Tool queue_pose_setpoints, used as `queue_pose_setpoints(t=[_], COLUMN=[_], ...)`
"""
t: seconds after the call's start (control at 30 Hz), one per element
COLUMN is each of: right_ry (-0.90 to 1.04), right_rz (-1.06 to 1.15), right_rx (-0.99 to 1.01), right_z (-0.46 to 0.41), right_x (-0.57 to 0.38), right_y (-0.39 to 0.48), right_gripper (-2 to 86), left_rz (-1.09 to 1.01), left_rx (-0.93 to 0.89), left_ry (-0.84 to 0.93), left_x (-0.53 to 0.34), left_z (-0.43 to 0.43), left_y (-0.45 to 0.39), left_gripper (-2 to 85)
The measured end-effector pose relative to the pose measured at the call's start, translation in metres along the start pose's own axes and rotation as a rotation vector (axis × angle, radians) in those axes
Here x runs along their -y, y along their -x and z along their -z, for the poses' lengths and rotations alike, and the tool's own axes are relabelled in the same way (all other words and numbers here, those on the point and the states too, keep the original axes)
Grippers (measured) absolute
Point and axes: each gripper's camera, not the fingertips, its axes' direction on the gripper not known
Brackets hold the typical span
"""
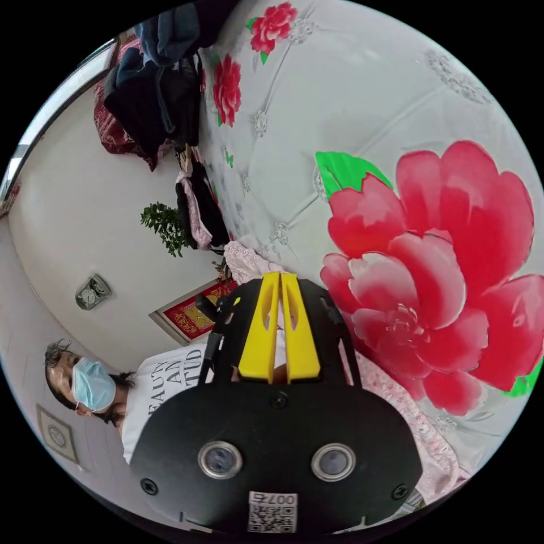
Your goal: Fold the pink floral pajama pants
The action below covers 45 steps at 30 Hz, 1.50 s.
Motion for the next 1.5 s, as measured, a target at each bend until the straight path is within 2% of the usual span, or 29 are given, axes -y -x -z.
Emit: queue_pose_setpoints(t=[0.23, 0.3, 0.37, 0.43, 0.5, 0.57, 0.6, 0.67, 0.73, 0.87, 0.97, 1.07, 1.17, 1.27, 1.37, 1.5], right_ry=[-0.107, -0.14, -0.205, -0.248, -0.246, -0.136, -0.102, -0.028, -0.092, -0.389, -0.354, -0.277, -0.329, -0.42, -0.471, -0.534], right_rz=[0.067, 0.078, 0.096, 0.158, 0.234, 0.294, 0.296, 0.282, 0.285, 0.251, 0.267, 0.317, 0.386, 0.406, 0.333, 0.262], right_rx=[-0.153, -0.079, 0.057, 0.087, 0.033, -0.106, -0.143, -0.353, -0.436, -0.261, -0.163, -0.252, -0.366, -0.376, -0.32, -0.215], right_z=[-0.001, 0.002, 0.012, 0.017, 0.01, -0.024, -0.035, -0.072, -0.076, -0.036, -0.03, -0.045, -0.057, -0.067, -0.074, -0.073], right_x=[-0.018, -0.028, -0.046, -0.062, -0.076, -0.08, -0.08, -0.076, -0.077, -0.097, -0.114, -0.141, -0.187, -0.24, -0.283, -0.331], right_y=[0.015, 0.013, 0.01, 0.018, 0.035, 0.052, 0.054, 0.059, 0.064, 0.071, 0.074, 0.087, 0.102, 0.1, 0.084, 0.064], right_gripper=[0.4, 1.0, 1.9, 2.5, 3.0, 3.4, 3.5, 1.9, 0.8, 0.2, 0.9, 1.6, 1.4, 0.9, 0.5, 0.0], left_rz=[0.093, 0.126, 0.132, 0.163, 0.202, 0.24, 0.259, 0.279, 0.346, 0.356, 0.403, 0.475, 0.507, 0.517, 0.534, 0.531], left_rx=[-0.037, -0.043, -0.066, -0.036, 0.035, 0.101, 0.135, 0.203, 0.328, 0.299, 0.252, 0.172, 0.064, -0.007, -0.077, 0.054], left_ry=[-0.038, -0.077, -0.177, -0.296, -0.354, -0.374, -0.342, -0.277, -0.141, -0.164, -0.22, -0.368, -0.495, -0.465, -0.407, -0.356], left_x=[0.005, 0.0, -0.008, -0.02, -0.029, -0.034, -0.033, -0.028, -0.02, -0.019, -0.028, -0.052, -0.074, -0.079, -0.073, -0.054], left_z=[0.001, 0.009, 0.028, 0.054, 0.068, 0.071, 0.067, 0.055, 0.036, 0.034, 0.047, 0.075, 0.095, 0.088, 0.07, 0.065], left_y=[0.009, 0.011, 0.012, 0.015, 0.021, 0.03, 0.037, 0.047, 0.062, 0.07, 0.075, 0.081, 0.095, 0.116, 0.135, 0.142], left_gripper=[-0.8, -0.6, 0.0, 2.2, 4.3, 5.3, 5.3, 4.5, 0.2, -0.6, -0.4, 2.5, 7.5, 13.0, 15.5, 11.7])
